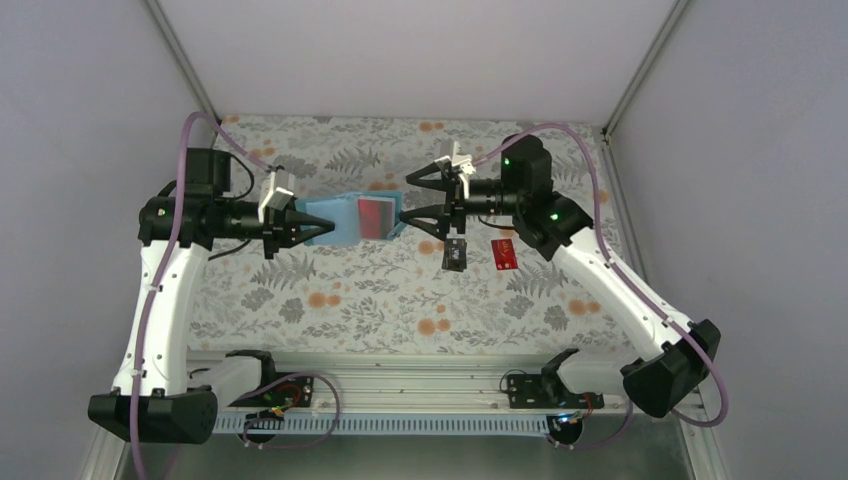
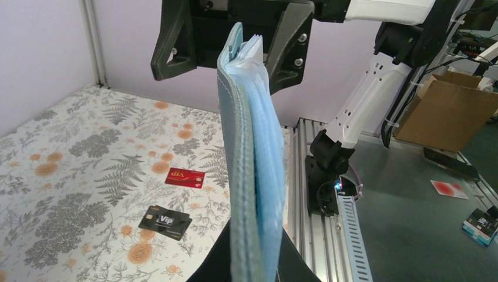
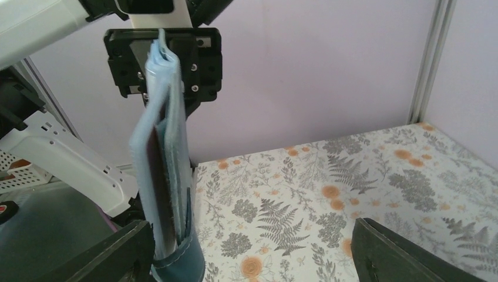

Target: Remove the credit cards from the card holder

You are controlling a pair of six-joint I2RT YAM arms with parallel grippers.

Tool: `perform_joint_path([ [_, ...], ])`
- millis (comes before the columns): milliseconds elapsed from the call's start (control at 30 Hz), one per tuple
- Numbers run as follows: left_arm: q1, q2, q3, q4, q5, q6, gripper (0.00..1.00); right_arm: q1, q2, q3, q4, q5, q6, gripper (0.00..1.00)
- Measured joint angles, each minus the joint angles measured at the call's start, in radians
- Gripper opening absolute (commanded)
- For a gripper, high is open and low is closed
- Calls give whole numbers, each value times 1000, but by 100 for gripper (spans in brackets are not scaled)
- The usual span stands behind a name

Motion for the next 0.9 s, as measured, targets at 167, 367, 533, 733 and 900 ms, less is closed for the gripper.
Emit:
perform_joint_path([
  [167,0,-5,0,0,0,0,2,1,35,0,5,-2,21,84],
  [367,0,-6,0,0,0,0,2,7,39,1,14,5,37,84],
  [533,0,-6,0,0,0,0,2,10,41,6,16,3,38,84],
  [733,2,-6,0,0,-1,0,2,31,56,20,16,6,38,84],
  [900,2,-6,0,0,-2,0,2,48,63,35,17,5,38,84],
])
